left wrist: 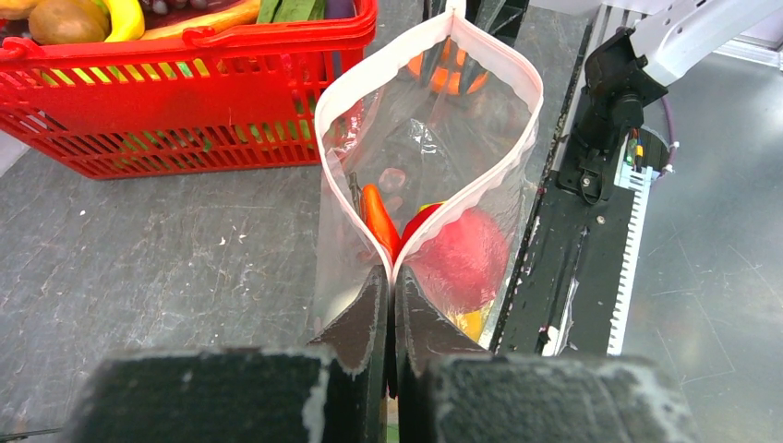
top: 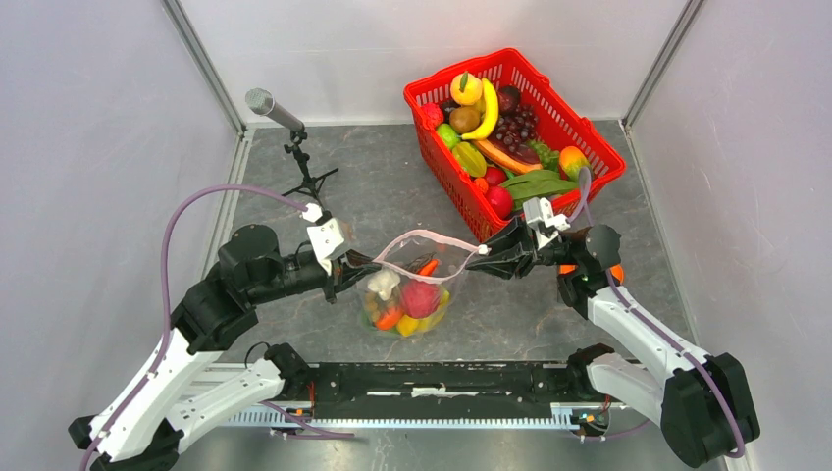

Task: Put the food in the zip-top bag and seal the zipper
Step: Adjust the zipper food storage bag at the center of the board.

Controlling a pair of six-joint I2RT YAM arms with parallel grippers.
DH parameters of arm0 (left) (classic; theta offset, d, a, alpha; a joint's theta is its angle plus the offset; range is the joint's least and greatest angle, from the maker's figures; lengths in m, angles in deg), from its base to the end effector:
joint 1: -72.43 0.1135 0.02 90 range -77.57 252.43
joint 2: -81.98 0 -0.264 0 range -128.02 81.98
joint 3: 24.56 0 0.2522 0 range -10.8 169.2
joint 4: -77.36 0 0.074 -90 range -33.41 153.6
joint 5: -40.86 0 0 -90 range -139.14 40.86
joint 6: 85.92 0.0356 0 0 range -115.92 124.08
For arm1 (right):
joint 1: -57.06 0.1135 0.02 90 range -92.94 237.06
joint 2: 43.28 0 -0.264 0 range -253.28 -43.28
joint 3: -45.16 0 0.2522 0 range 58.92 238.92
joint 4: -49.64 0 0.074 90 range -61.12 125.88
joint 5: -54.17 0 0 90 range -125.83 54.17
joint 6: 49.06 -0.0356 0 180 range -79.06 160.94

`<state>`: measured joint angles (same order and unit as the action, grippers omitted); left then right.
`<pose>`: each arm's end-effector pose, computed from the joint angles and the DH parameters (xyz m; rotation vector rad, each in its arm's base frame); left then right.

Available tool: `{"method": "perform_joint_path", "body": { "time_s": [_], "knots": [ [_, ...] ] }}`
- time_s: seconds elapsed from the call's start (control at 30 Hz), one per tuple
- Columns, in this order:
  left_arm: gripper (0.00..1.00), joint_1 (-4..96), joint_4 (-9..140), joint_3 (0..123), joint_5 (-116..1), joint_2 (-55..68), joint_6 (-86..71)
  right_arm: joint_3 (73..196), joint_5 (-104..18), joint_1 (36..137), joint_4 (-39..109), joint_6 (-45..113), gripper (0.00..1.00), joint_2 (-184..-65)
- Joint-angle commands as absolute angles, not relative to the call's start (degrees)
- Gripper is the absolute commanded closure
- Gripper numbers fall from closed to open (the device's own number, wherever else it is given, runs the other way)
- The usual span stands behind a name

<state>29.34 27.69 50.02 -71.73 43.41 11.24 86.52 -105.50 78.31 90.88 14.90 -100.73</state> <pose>0.0793 -0.0930 0.4011 1.0435 1.5443 -0.7962 0.1729 0.1030 0.3028 -1.1148 1.1065 1.3436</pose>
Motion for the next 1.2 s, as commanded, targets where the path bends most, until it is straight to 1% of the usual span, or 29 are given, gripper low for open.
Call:
{"method": "perform_joint_path", "body": {
  "time_s": [0.0,0.2,0.33,0.4,0.53,0.6,0.7,0.73,0.8,0.83,0.87,0.9,0.93,0.97,1.0,1.07,1.17],
  "knots": [
    [0.98,29.5,32.9,50.6,-71.4,44.3,10.8,87.7,-105.4,78.1,87.0,19.0,0.7,-99.9],
    [0.98,29.5,33.2,50.7,-71.6,43.9,10.7,87.6,-104.7,78.1,85.7,20.0,0.77,-99.6],
    [0.98,29.5,33.3,50.3,-71.6,43.9,10.6,87.9,-104.6,78.0,85.6,20.0,0.89,-99.6],
    [0.98,29.5,33.3,50.2,-71.3,44.2,10.4,88.0,-104.3,78.0,85.5,19.9,0.99,-99.5],
    [0.98,29.5,32.6,50.0,-69.4,45.2,10.7,88.3,-102.2,77.9,83.5,21.4,1.0,-98.9],
    [0.98,29.5,31.7,50.3,-67.3,45.3,10.8,89.0,-99.9,77.7,79.2,24.0,1.0,-98.4],
    [0.98,29.5,30.1,50.5,-60.3,45.4,9.8,90.2,-96.6,77.3,74.4,26.7,1.0,-97.6],
    [0.95,29.5,29.8,50.4,-57.1,45.2,9.0,90.7,-95.4,77.3,72.8,27.1,1.0,-97.6],
    [0.87,29.5,29.7,49.8,-53.6,44.9,8.5,91.9,-93.5,77.3,70.3,27.3,1.0,-97.7],
    [0.76,29.5,29.8,49.4,-53.1,44.5,8.2,92.4,-92.8,77.3,69.4,27.2,1.0,-97.8],
    [0.46,29.5,30.0,49.2,-52.8,44.1,7.8,92.6,-92.1,77.3,69.0,26.8,1.0,-98.0],
    [0.36,29.5,30.3,49.3,-53.2,43.7,7.5,92.9,-91.7,77.3,68.7,26.6,1.0,-98.2],
    [0.33,29.5,30.9,49.5,-53.9,43.2,7.3,93.2,-91.8,77.3,68.5,26.4,1.0,-98.4],
    [0.28,29.5,31.7,49.9,-54.6,43.0,6.9,93.4,-92.0,77.3,68.1,26.3,1.0,-98.5],
    [0.19,29.5,32.4,50.5,-55.3,42.6,6.8,93.7,-92.1,77.4,67.6,26.4,1.0,-98.6],
    [0.1,29.5,34.8,52.0,-57.0,42.1,7.1,94.3,-91.5,77.5,65.6,27.3,1.0,-98.7],
    [0.06,29.5,38.8,54.6,-62.6,39.7,7.4,94.8,-90.9,77.9,63.4,28.7,1.0,-98.5]
  ]
}}
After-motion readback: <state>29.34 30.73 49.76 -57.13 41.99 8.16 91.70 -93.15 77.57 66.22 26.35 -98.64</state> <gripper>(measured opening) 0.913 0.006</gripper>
